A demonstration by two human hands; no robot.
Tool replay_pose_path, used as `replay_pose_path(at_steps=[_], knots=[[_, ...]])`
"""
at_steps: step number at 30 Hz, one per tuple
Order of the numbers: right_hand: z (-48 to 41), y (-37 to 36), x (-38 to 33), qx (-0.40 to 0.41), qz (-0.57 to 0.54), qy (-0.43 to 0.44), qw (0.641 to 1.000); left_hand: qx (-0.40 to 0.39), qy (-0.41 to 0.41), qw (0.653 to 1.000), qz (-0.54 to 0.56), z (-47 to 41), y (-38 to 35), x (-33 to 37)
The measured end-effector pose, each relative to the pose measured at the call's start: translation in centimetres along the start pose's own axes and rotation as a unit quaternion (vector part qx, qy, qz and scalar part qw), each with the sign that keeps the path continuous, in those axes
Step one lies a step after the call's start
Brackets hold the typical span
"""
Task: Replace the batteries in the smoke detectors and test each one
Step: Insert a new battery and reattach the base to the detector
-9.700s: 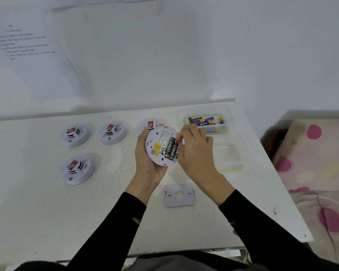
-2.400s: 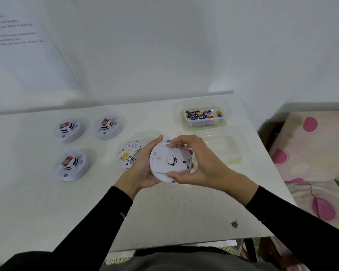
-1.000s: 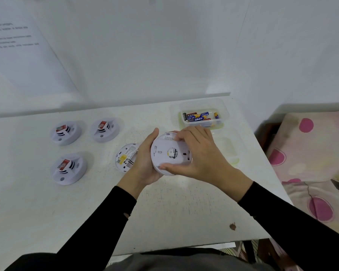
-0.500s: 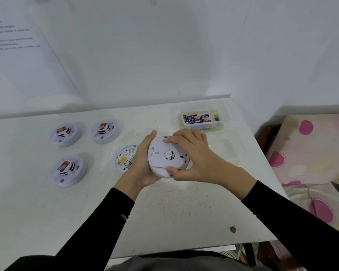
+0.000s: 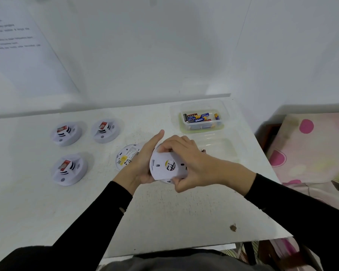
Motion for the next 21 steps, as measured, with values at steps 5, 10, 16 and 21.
replay_pose_path(at_steps=[5,10,16,21], knots=[[-0.3,0.2,0.8,-0.009,0.006,-0.020,1.000,0.018,-0.006,0.999,0.038,-0.7,0.9,-0.3],[1.1,2.3,1.9,0.068,-0.085,-0.052,0.993,0.019,-0.074,0.991,0.108,-0.7,2.3,0.8],[5.2,-1.2,1.7,0.062,-0.012,-0.020,0.998,-0.001,-0.150,0.975,0.164,0.5,4.3,2.8],[6.6,-6.6,3.7,-0.001,0.030,-0.031,0.999,-0.014,-0.179,0.965,0.194,0.5,4.9,3.1]])
Point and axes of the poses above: each hand's wrist, its own z-axis away from the middle knuckle, its own y-axis out of the back of the hand, x = y × z, the point moved 9 cm from there along -z, towards the middle knuckle, and after that the axes turned 4 degrees about y, right-handed, at the moved point
